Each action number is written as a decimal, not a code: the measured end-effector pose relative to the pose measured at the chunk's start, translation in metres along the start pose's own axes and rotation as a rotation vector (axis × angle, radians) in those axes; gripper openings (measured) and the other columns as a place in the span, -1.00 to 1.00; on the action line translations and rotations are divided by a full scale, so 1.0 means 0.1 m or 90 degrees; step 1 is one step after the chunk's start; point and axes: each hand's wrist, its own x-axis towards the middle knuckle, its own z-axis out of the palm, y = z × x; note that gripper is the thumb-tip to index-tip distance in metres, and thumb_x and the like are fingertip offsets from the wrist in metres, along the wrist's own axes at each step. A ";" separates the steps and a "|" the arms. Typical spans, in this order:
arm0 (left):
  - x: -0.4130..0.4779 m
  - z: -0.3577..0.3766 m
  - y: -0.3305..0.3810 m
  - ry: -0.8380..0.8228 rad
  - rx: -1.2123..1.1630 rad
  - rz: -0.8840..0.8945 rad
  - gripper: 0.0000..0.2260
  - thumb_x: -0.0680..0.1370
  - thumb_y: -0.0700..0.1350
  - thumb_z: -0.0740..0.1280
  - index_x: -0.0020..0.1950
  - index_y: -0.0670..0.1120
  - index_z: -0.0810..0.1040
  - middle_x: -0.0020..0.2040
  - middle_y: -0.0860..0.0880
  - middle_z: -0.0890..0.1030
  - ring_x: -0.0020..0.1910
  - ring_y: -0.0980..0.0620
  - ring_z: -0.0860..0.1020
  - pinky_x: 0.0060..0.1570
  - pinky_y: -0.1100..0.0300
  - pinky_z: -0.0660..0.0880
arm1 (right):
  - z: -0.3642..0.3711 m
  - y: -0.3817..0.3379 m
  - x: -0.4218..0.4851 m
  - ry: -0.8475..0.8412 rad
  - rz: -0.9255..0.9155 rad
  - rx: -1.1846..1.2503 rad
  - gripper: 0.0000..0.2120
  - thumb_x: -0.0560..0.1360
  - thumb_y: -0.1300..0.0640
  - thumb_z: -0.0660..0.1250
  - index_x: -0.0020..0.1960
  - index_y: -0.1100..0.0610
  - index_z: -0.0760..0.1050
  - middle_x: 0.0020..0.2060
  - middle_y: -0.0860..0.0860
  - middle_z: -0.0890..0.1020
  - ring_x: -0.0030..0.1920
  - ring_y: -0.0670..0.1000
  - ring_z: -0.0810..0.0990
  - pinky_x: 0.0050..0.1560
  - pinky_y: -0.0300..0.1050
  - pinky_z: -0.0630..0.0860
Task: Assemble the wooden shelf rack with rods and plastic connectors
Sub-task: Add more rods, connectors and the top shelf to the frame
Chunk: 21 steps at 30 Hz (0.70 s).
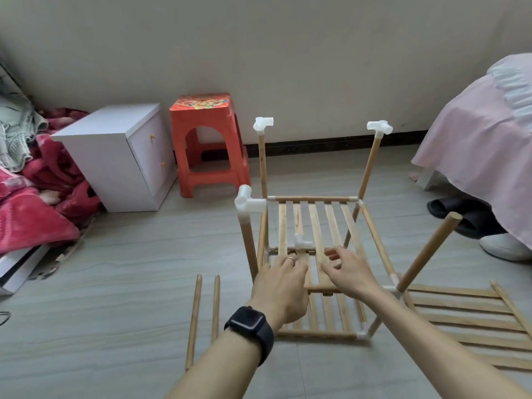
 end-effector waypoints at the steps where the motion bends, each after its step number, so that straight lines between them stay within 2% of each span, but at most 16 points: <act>1: 0.07 0.09 -0.05 -0.060 -0.009 -0.045 -0.55 0.63 0.01 0.19 0.51 -0.02 0.31 0.52 -0.10 0.34 0.49 -0.08 0.28 0.39 -0.05 0.38 | 0.05 -0.01 0.07 -0.010 -0.015 -0.021 -0.61 0.60 -0.06 0.31 0.39 0.01 0.43 0.29 -0.03 0.52 0.18 -0.02 0.55 0.20 -0.02 0.54; 3: 0.19 0.27 -0.16 -0.127 -0.026 -0.097 -0.53 0.65 0.05 0.16 0.55 -0.01 0.22 0.59 -0.09 0.23 0.53 -0.07 0.22 0.36 -0.07 0.40 | 0.16 -0.03 0.22 -0.022 -0.051 -0.050 -0.56 0.61 -0.05 0.29 0.46 -0.04 0.36 0.38 -0.01 0.44 0.26 0.02 0.53 0.28 0.05 0.51; 5: 0.27 0.44 -0.20 -0.173 -0.028 -0.114 -0.53 0.68 0.07 0.12 0.57 -0.01 0.18 0.62 -0.06 0.16 0.55 -0.07 0.20 0.37 -0.11 0.38 | 0.27 -0.06 0.39 -0.029 -0.100 -0.105 -0.49 0.62 -0.01 0.27 0.53 -0.17 0.23 0.48 0.01 0.32 0.36 0.06 0.46 0.29 0.06 0.48; 8: 0.33 0.61 -0.18 -0.235 0.027 -0.100 -0.54 0.70 0.09 0.03 0.60 0.03 0.13 0.62 -0.09 0.16 0.45 -0.20 0.34 0.46 -0.22 0.21 | 0.45 -0.10 0.59 -0.056 -0.162 -0.263 -0.33 0.65 0.08 0.22 0.56 -0.38 -0.05 0.57 0.05 0.16 0.43 0.15 0.35 0.24 0.12 0.50; 10: 0.36 0.63 -0.21 -0.237 0.040 -0.097 -0.63 0.72 0.08 0.03 0.52 0.07 0.27 0.64 -0.06 0.08 0.29 -0.24 0.48 0.35 -0.19 0.36 | 0.52 -0.12 0.69 -0.036 -0.203 -0.318 -0.31 0.65 0.13 0.21 0.56 -0.37 -0.06 0.48 0.06 0.31 0.34 0.14 0.41 0.15 0.06 0.51; 12: 0.38 0.59 -0.28 -0.243 0.049 -0.097 -0.72 0.73 0.08 0.05 0.34 0.03 0.42 0.64 -0.02 0.08 0.17 -0.24 0.53 0.15 -0.14 0.50 | 0.55 -0.11 0.72 -0.010 -0.227 -0.309 -0.41 0.65 0.18 0.20 0.52 -0.27 0.07 0.25 0.05 0.47 0.19 0.11 0.48 -0.01 -0.02 0.49; 15: 0.33 0.50 -0.42 -0.264 0.097 -0.093 -0.74 0.74 0.04 0.05 0.31 0.00 0.43 0.64 0.03 0.08 0.21 -0.22 0.51 -0.01 -0.06 0.48 | 0.46 -0.09 0.58 0.004 -0.199 -0.126 -0.62 0.68 0.12 0.18 0.44 -0.13 0.23 0.03 0.05 0.54 0.08 0.13 0.54 -0.03 0.01 0.50; 18: 0.23 0.44 -0.59 -0.269 0.153 -0.128 -0.78 0.74 -0.06 0.06 0.33 0.00 0.42 0.64 0.06 0.11 0.32 -0.18 0.46 -0.02 -0.06 0.43 | 0.18 -0.14 0.23 0.038 -0.156 0.170 -0.63 0.67 0.02 0.25 0.44 -0.11 0.27 -0.05 -0.02 0.61 -0.05 -0.01 0.63 -0.01 -0.02 0.57; 21: 0.16 0.37 -0.65 -0.242 0.144 -0.183 -0.76 0.70 -0.13 0.11 0.31 -0.01 0.47 0.45 0.01 0.39 0.25 -0.08 0.46 0.06 -0.03 0.49 | -0.21 -0.25 -0.25 0.031 -0.158 0.349 -0.57 0.62 0.00 0.36 0.43 -0.17 0.30 0.01 -0.03 0.64 -0.07 -0.02 0.70 -0.02 -0.09 0.66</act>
